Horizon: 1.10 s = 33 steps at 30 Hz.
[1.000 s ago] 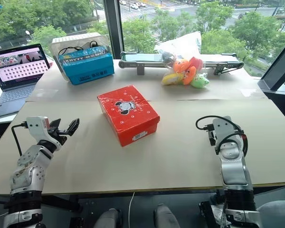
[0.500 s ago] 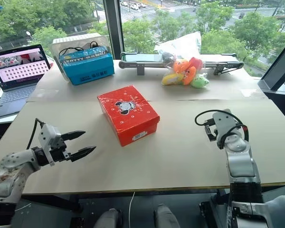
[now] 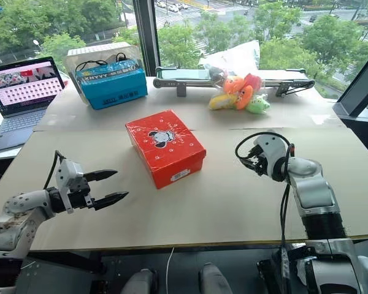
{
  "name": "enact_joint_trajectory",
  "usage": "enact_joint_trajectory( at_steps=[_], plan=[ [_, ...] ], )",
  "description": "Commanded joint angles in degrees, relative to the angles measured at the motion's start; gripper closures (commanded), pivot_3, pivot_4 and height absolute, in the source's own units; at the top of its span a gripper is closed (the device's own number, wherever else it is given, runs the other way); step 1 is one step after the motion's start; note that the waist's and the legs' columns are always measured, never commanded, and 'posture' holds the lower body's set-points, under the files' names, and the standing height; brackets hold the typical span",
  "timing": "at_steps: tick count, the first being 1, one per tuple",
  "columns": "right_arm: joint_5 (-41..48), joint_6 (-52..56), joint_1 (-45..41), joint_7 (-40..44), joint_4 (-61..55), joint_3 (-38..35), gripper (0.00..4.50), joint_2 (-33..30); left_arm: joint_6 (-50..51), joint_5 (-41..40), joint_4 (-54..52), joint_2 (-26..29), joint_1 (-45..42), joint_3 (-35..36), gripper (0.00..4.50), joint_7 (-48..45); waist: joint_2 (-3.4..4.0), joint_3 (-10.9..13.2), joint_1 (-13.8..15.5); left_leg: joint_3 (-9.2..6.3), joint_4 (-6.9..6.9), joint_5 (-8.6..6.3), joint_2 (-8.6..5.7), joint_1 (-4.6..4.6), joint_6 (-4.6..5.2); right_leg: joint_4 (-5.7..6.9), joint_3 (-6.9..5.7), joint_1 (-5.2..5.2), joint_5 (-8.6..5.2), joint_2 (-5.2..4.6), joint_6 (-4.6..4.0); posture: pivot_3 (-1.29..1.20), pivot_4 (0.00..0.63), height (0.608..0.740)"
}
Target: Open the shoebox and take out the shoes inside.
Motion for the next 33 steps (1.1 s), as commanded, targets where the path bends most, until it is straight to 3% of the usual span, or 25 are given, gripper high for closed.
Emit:
enact_joint_trajectory(
  at_steps=[1, 3, 8, 12, 15, 20, 33],
  plan=[
    [-1.2, -5.1, -4.4, 1.7, 3.7, 2.8, 3.76, 2.1, -0.4, 0.1, -0.2, 0.2, -1.4, 0.3, 0.00, 0.0, 0.00, 0.0, -0.2, 0.00, 0.00, 0.00, 0.01, 0.01, 0.00, 0.02, 0.00, 0.00, 0.01, 0.02, -0.01, 0.00, 0.150, 0.740],
    [-1.0, -5.5, -4.8, 2.6, 3.7, 3.5, 4.43, 3.0, -0.6, 0.3, -0.2, 0.1, -1.5, 0.4, 0.00, 0.3, 0.00, 0.0, -0.1, -0.02, -0.02, 0.00, 0.03, 0.01, 0.00, 0.03, -0.01, 0.00, 0.01, 0.04, -0.02, 0.00, 0.150, 0.740],
    [-2.6, -6.2, -6.2, -0.1, 5.8, 5.1, 4.43, 6.3, -0.6, 1.9, 0.9, -1.5, -2.5, 0.6, 0.00, 4.6, 0.00, 0.0, 0.2, -0.03, -0.02, 0.00, 0.01, -0.11, 0.00, 0.00, -0.02, -0.03, 0.04, 0.00, -0.10, 0.00, 0.150, 0.740],
    [-3.8, -9.6, -9.7, -7.5, 13.6, 3.1, 4.43, 10.0, -0.7, 7.1, 4.3, -5.4, -6.2, 0.5, 0.00, 15.2, 0.00, 0.0, 0.3, -0.04, 0.09, 0.00, 0.01, -0.12, 0.00, 0.05, -0.04, -0.02, 0.09, 0.01, -0.01, 0.00, 0.150, 0.740],
    [-3.0, -12.6, -12.8, -11.2, 19.3, 2.2, 4.43, 14.1, 2.8, 10.0, 5.3, -11.4, -9.9, -0.8, 0.00, 25.4, 0.00, 0.0, 0.3, -0.05, 0.20, 0.00, 0.01, -0.10, 0.00, 0.04, -0.03, 0.06, 0.15, 0.01, 0.08, 0.00, 0.150, 0.740],
    [-3.8, -15.4, -16.1, -13.3, 24.4, 2.7, 4.43, 18.5, 5.3, 13.7, 1.2, -18.8, -10.5, -5.7, 0.00, 32.7, 0.00, 0.0, 0.1, -0.06, 0.22, -0.01, 0.00, -0.17, 0.00, 0.02, -0.01, 0.03, 0.41, 0.00, -0.27, 0.00, 0.150, 0.740],
    [-4.4, -15.9, -15.3, -11.1, 23.2, 3.2, 4.43, 18.9, 6.9, 14.8, 0.1, -18.5, -8.2, -3.8, 0.00, 36.5, 0.01, 0.0, 0.1, -0.09, 0.21, 0.00, -0.01, -0.13, 0.00, 0.08, -0.04, 0.05, 0.47, 0.01, -0.28, 0.00, 0.150, 0.740]
  ],
)
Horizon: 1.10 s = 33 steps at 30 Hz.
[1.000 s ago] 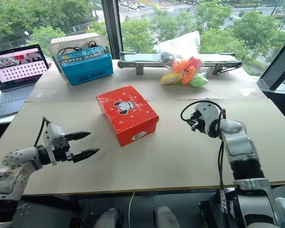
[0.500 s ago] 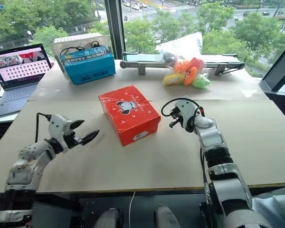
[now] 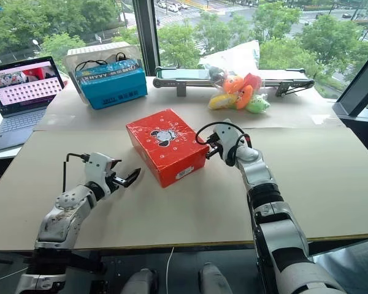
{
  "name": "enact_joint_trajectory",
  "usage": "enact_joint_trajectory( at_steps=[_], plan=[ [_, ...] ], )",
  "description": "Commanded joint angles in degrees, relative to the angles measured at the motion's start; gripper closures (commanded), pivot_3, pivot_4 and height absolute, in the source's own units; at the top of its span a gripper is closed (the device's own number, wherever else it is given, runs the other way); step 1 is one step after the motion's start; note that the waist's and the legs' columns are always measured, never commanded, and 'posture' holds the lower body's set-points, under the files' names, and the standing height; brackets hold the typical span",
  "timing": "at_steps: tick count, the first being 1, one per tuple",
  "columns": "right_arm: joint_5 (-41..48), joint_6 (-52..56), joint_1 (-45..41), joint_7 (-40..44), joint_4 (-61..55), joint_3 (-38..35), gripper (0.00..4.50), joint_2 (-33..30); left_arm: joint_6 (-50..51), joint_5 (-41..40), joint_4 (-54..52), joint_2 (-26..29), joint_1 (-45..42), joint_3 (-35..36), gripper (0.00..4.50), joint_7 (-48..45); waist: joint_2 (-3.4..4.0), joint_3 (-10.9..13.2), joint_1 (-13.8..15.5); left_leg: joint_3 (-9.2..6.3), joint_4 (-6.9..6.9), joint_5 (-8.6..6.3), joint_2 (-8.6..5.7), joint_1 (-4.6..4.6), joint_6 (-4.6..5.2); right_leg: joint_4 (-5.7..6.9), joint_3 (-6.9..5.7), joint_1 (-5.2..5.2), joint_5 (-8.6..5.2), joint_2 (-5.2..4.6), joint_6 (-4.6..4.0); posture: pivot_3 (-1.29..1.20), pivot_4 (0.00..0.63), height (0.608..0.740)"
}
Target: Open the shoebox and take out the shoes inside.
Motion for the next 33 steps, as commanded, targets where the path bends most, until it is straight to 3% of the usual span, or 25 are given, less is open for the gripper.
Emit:
enact_joint_trajectory(
  at_steps=[1, 14, 17, 27, 28, 33],
  plan=[
    [-0.1, -1.2, 0.1, 0.4, -2.6, 0.2, 4.43, 0.3, -0.3, 0.0, -1.3, -1.2, -0.7, 0.4, 0.00, 1.4, 0.00, 0.0, 0.0, 0.00, 0.00, 0.00, 0.00, -0.02, 0.00, 0.00, 0.00, -0.01, 0.00, 0.00, 0.00, 0.00, 0.150, 0.740],
    [-0.2, -0.7, 0.6, 0.3, -3.4, 0.1, 4.43, 1.4, -1.2, -1.5, -2.1, -2.9, -0.2, 1.7, 0.00, 1.8, 0.00, 0.0, 0.0, 0.00, 0.00, 0.00, 0.00, -0.04, 0.00, 0.00, 0.00, -0.03, 0.01, 0.00, 0.00, 0.00, 0.150, 0.740],
    [-0.2, -0.3, 1.1, 0.3, -4.2, 0.2, 4.50, 1.4, -1.5, -1.1, -1.6, -2.5, -0.4, 1.5, 0.73, 1.7, 0.00, 0.0, 0.1, 0.00, 0.00, 0.00, 0.00, -0.04, 0.00, 0.00, 0.00, -0.03, 0.01, 0.00, 0.00, 0.00, 0.150, 0.740],
    [-0.2, 1.0, 2.9, 0.2, -6.7, 0.4, 4.50, 1.5, -0.1, -0.9, 0.4, -2.9, -0.9, 2.1, 4.29, 2.9, 0.00, 0.0, 0.0, 0.00, 0.00, 0.00, 0.00, -0.04, 0.00, 0.00, 0.00, -0.03, 0.01, 0.00, 0.00, 0.00, 0.150, 0.740],
    [-0.2, 1.2, 3.0, 0.2, -7.1, 0.4, 4.50, 1.5, 0.0, -0.8, 0.7, -2.9, -1.1, 1.8, 4.47, 2.9, 0.00, 0.0, 0.0, 0.00, 0.00, 0.00, 0.00, -0.04, 0.00, 0.00, 0.00, -0.03, 0.01, 0.00, 0.00, 0.00, 0.150, 0.740],
    [-0.2, 3.0, 4.0, -0.1, -10.1, 0.5, 4.50, 1.3, -0.3, -0.2, 2.4, -4.4, -3.2, -0.2, 4.47, 3.4, 0.00, 0.0, 0.1, 0.00, 0.00, 0.00, -0.01, -0.04, 0.00, 0.00, 0.00, -0.03, 0.01, 0.00, 0.00, 0.00, 0.150, 0.740]
  ],
)
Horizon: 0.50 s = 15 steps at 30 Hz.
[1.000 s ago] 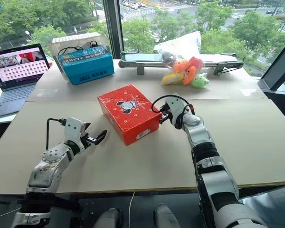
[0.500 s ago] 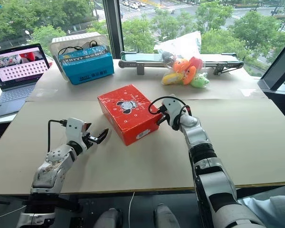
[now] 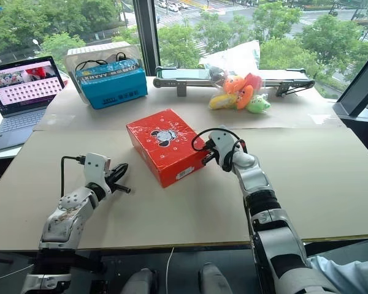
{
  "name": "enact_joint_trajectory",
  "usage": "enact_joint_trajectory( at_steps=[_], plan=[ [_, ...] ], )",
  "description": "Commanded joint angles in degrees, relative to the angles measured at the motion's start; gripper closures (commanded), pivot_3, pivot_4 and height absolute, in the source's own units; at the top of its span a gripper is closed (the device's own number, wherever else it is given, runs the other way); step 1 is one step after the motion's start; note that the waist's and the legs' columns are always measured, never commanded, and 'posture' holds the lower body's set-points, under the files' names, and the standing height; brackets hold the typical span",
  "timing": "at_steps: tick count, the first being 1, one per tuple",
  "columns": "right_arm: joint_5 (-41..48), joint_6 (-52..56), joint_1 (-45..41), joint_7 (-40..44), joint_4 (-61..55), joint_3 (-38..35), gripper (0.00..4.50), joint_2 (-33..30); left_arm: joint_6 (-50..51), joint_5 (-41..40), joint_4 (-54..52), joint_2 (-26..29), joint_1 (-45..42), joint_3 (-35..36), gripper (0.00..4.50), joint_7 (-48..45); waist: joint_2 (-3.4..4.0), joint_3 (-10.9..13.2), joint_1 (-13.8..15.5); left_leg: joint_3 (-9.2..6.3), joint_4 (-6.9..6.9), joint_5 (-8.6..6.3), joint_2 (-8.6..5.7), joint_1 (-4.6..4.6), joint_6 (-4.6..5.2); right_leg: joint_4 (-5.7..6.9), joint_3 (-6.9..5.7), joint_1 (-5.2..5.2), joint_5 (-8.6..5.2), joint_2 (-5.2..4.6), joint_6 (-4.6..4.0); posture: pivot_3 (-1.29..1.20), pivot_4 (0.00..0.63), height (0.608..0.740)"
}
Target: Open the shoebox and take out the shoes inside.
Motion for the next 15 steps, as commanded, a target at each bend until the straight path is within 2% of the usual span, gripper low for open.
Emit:
enact_joint_trajectory(
  at_steps=[1, 8, 15],
  plan=[
    [0.5, 2.4, 0.7, -0.1, -7.0, -0.3, 4.50, -0.2, -0.6, 1.0, 0.5, -1.5, -2.8, -2.4, 4.47, 0.0, 0.00, 0.0, 0.0, 0.00, 0.00, 0.00, 0.00, 0.00, 0.00, 0.00, 0.00, 0.00, 0.00, 0.00, 0.00, 0.00, 0.150, 0.740],
    [2.1, 14.5, 8.8, 3.0, -29.1, 3.6, 4.50, 0.4, 0.1, 1.1, -1.1, -3.9, -4.5, -7.6, 4.47, -3.2, 0.00, 0.0, 0.1, -0.03, 0.00, 0.00, -0.01, -0.04, 0.00, -0.01, 0.00, -0.01, -0.01, 0.00, 0.02, 0.00, 0.150, 0.740],
    [4.7, 28.1, 17.2, 5.7, -49.6, 8.8, 4.50, 0.0, 3.2, -0.7, -5.1, -0.7, -3.7, -9.6, 4.47, -10.3, 0.01, 0.0, 0.1, -0.04, 0.03, 0.00, -0.01, 0.00, -0.01, 0.02, 0.00, -0.01, -0.15, 0.01, 0.26, 0.00, 0.150, 0.740]
  ],
)
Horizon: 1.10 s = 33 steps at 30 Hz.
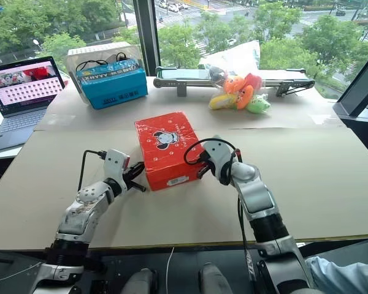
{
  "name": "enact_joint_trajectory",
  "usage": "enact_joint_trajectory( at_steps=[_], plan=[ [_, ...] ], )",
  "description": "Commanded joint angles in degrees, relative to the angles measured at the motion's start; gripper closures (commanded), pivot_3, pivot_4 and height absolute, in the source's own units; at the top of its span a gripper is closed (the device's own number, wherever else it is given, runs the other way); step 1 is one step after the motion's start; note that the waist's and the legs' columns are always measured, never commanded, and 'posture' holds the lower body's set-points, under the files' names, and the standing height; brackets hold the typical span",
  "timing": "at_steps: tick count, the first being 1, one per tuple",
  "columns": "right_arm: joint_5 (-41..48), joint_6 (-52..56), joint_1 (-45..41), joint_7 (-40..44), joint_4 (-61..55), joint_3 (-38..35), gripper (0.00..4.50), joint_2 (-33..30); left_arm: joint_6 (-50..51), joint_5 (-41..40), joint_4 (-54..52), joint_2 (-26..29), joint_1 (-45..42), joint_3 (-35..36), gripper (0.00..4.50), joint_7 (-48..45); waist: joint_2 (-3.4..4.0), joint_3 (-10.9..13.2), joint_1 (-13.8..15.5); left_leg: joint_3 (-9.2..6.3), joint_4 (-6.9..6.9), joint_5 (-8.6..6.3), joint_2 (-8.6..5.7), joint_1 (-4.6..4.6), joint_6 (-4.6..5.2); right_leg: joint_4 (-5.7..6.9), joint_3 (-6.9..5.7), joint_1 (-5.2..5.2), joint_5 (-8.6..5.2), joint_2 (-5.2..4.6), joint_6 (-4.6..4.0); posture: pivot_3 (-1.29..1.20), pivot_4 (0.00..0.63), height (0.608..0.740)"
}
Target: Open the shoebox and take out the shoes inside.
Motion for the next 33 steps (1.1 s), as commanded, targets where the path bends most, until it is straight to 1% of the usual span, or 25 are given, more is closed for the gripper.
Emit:
enact_joint_trajectory(
  at_steps=[1, 3, 7, 10, 13, 17, 22, 24, 27, 30, 33],
  plan=[
    [4.0, 7.2, 3.7, 3.7, -14.4, 4.8, 4.50, -0.3, 2.1, -2.9, -6.3, 1.7, -0.1, -3.3, 4.47, -6.9, 0.00, 0.0, 0.1, -0.01, 0.00, 0.00, 0.00, 0.00, 0.00, 0.01, -0.01, 0.01, -0.03, 0.01, 0.02, 0.00, 0.150, 0.740],
    [4.9, 10.3, 6.0, 4.1, -18.4, 5.2, 4.50, -1.4, 3.5, -3.9, -8.4, 4.2, 0.4, -3.1, 4.47, -10.0, 0.00, 0.0, 0.1, -0.03, 0.00, 0.00, 0.00, -0.02, 0.00, 0.00, -0.03, 0.00, -0.06, 0.00, 0.04, 0.00, 0.150, 0.740],
    [5.8, 13.9, 8.1, 3.3, -22.6, 4.7, 4.50, -2.3, 6.1, -5.7, -11.7, 7.8, 1.5, -2.4, 4.47, -13.8, 0.00, 0.0, 0.1, 0.00, 0.00, 0.00, 0.00, -0.04, 0.00, -0.05, -0.01, -0.01, -0.11, -0.01, 0.13, 0.00, 0.150, 0.740],
    [6.3, 16.2, 10.1, 2.5, -25.5, 3.3, 4.50, -3.3, 10.9, -8.8, -17.9, 9.9, 4.3, -1.1, 4.47, -15.3, 0.00, 0.0, 0.1, -0.01, 0.00, 0.00, 0.01, -0.03, 0.00, -0.05, -0.02, -0.01, -0.16, -0.01, 0.18, 0.00, 0.150, 0.740],
    [6.3, 17.7, 11.3, 1.7, -27.1, 1.9, 4.50, -4.0, 15.3, -11.7, -23.7, 10.8, 7.5, -0.1, 4.47, -14.8, 0.00, 0.0, 0.1, -0.01, 0.00, -0.01, 0.03, -0.06, 0.00, -0.06, -0.02, -0.03, -0.19, -0.01, 0.16, 0.00, 0.150, 0.740],
    [7.3, 19.5, 12.1, 1.5, -29.2, 0.9, 4.50, -4.9, 17.3, -12.4, -26.7, 11.1, 9.4, -0.5, 4.47, -14.1, -0.01, 0.0, 0.2, -0.01, 0.00, -0.01, 0.02, -0.05, 0.00, -0.05, -0.03, -0.03, -0.21, -0.02, 0.17, 0.00, 0.150, 0.740],
    [8.8, 22.4, 12.4, 1.7, -31.8, 0.8, 4.50, -6.0, 16.1, -11.2, -23.7, 11.6, 8.7, 0.5, 4.47, -14.4, -0.01, 0.0, 0.2, -0.01, 0.01, -0.01, 0.02, 0.00, 0.00, -0.06, -0.03, 0.00, -0.22, -0.02, 0.17, 0.00, 0.150, 0.740],
    [9.4, 23.2, 12.7, 2.4, -32.9, 0.8, 4.50, -7.0, 15.2, -10.5, -22.2, 12.6, 8.8, 0.8, 4.47, -15.2, -0.01, 0.0, 0.2, -0.01, 0.00, -0.01, 0.02, -0.01, 0.00, -0.06, -0.03, 0.00, -0.23, -0.01, 0.15, 0.00, 0.150, 0.740],
    [11.2, 24.0, 12.8, 4.1, -34.6, 1.1, 4.50, -9.6, 12.0, -9.8, -19.9, 15.3, 10.1, 0.7, 4.47, -18.9, -0.01, 0.0, 0.2, -0.01, 0.01, -0.01, 0.02, -0.01, 0.00, -0.06, -0.03, -0.01, -0.24, -0.02, 0.14, 0.00, 0.150, 0.740],
    [13.6, 25.0, 12.6, 6.6, -36.5, 0.7, 4.50, -13.6, 5.9, -8.5, -11.9, 18.1, 10.0, 2.2, 4.47, -22.9, -0.01, 0.0, 0.1, 0.01, 0.00, -0.01, 0.02, -0.01, 0.00, -0.08, -0.03, -0.01, -0.25, -0.02, 0.12, 0.00, 0.150, 0.740],
    [15.6, 25.1, 12.5, 8.3, -37.5, -0.3, 4.50, -16.8, 0.2, -6.7, -3.6, 19.4, 7.6, 3.6, 4.47, -23.6, -0.01, 0.0, 0.1, 0.01, 0.00, -0.01, 0.03, 0.02, 0.00, -0.05, -0.05, -0.02, -0.29, -0.01, 0.07, 0.00, 0.150, 0.740]
  ],
)
